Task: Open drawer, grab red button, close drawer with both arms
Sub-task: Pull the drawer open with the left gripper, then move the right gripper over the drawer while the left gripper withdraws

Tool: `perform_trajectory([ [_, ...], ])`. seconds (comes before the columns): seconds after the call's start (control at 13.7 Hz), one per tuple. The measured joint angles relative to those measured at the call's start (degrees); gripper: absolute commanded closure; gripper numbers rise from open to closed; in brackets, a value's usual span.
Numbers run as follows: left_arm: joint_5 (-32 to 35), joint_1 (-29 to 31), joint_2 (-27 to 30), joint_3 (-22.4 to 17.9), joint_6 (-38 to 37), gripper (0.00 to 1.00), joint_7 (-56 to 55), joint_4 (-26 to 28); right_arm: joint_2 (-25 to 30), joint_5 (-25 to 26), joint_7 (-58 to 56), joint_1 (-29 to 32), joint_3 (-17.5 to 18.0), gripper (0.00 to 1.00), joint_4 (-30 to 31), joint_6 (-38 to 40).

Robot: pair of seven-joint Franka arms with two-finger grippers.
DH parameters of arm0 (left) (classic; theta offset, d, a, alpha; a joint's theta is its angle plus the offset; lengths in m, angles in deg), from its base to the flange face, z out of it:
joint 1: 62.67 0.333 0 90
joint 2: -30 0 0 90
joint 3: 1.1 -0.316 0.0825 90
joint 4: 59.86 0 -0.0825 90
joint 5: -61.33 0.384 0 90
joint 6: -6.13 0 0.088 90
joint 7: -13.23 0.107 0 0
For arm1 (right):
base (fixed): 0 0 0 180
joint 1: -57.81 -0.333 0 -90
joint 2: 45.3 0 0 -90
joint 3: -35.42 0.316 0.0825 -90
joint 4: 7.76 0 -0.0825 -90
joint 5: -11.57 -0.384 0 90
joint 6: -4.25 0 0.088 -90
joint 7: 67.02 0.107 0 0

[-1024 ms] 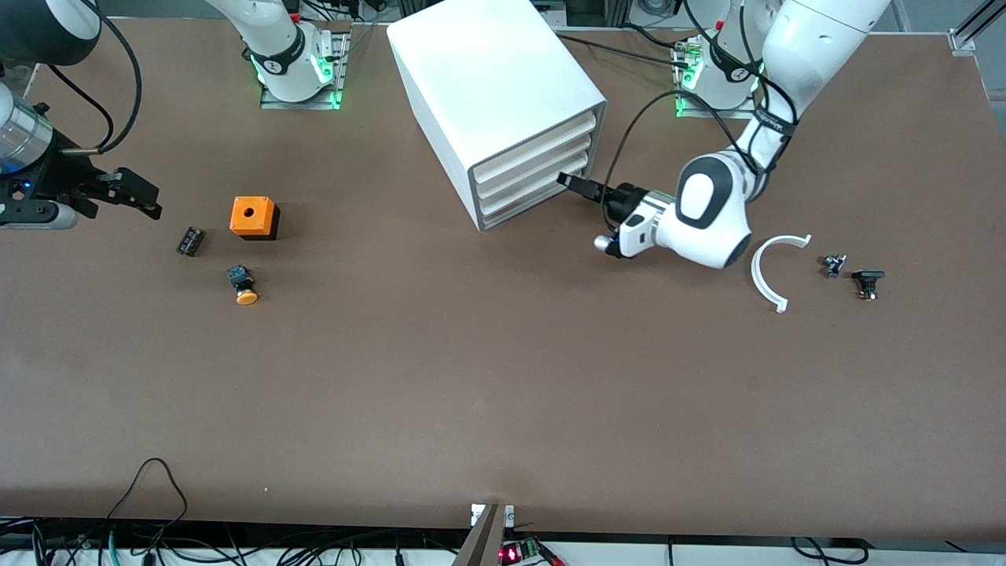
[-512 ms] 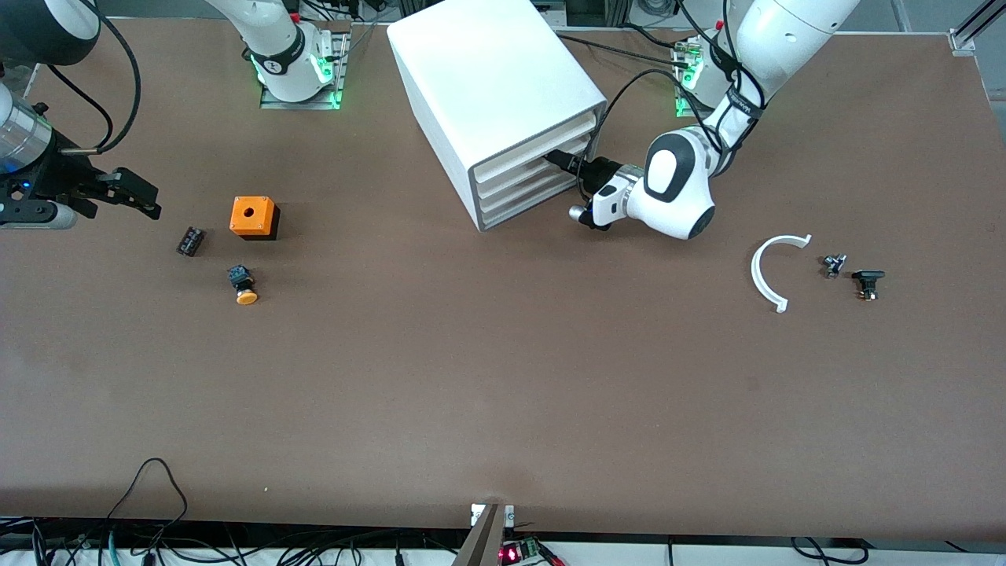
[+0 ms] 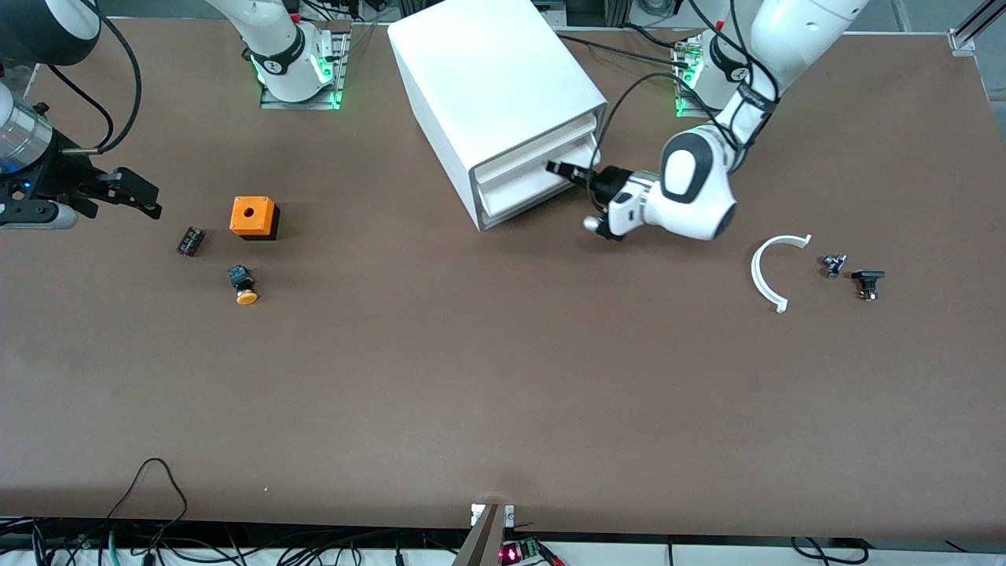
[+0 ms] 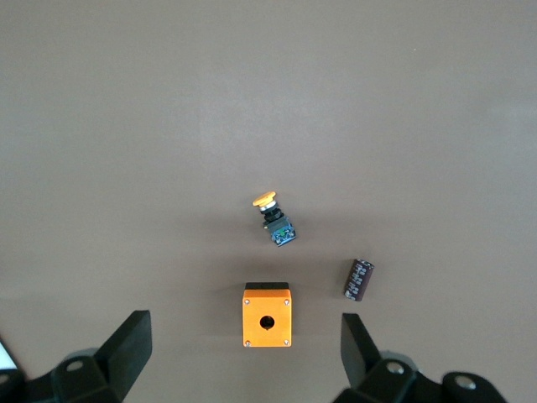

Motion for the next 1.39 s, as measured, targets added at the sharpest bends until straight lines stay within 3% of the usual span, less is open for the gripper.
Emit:
perform_trajectory([
  [0.07, 0.0, 1.9, 0.8, -1.7, 1.3, 0.98, 0.0, -0.6, 0.0, 0.0, 0.0, 0.0, 0.0, 0.0, 0.0, 0.0],
  [0.15, 0.1, 3.4, 1.1, -3.6, 1.7, 0.82, 0.5, -1.2, 0.0, 0.0, 0.0, 0.0, 0.2, 0.0, 0.0, 0.0],
  [0.22, 0.1, 4.3, 1.2, -5.2, 1.7, 0.01, 1.3, -1.8, -0.1, 0.0, 0.0, -0.1, 0.7, 0.0, 0.0, 0.0],
  [0.44, 0.1, 4.7, 1.3, -6.3, 2.7, 0.0, 2.2, -2.5, -0.9, -0.1, 0.0, -0.2, 3.8, 0.0, 0.1, 0.0],
  [0.66, 0.8, 4.7, 3.1, -6.5, 8.8, 0.0, 2.0, -3.0, -2.4, -0.2, 0.0, -0.3, 9.4, 0.0, 0.1, -1.4],
  [1.1, 5.5, 6.2, 13.5, -7.9, 22.9, 0.0, 1.6, -4.0, -7.5, -0.6, -0.4, -0.9, 24.9, 0.0, -4.0, -6.0],
  [1.24, 10.6, 6.4, 17.0, -8.5, 23.2, 0.0, 1.4, -4.1, -11.5, -3.0, -3.9, -1.0, 29.9, 0.0, -8.5, -6.3],
  [1.39, 20.8, 7.2, 20.4, -11.9, 18.8, 0.0, 0.9, -5.2, -16.3, -4.5, -13.2, -2.1, 32.2, 0.0, -12.4, -8.8],
])
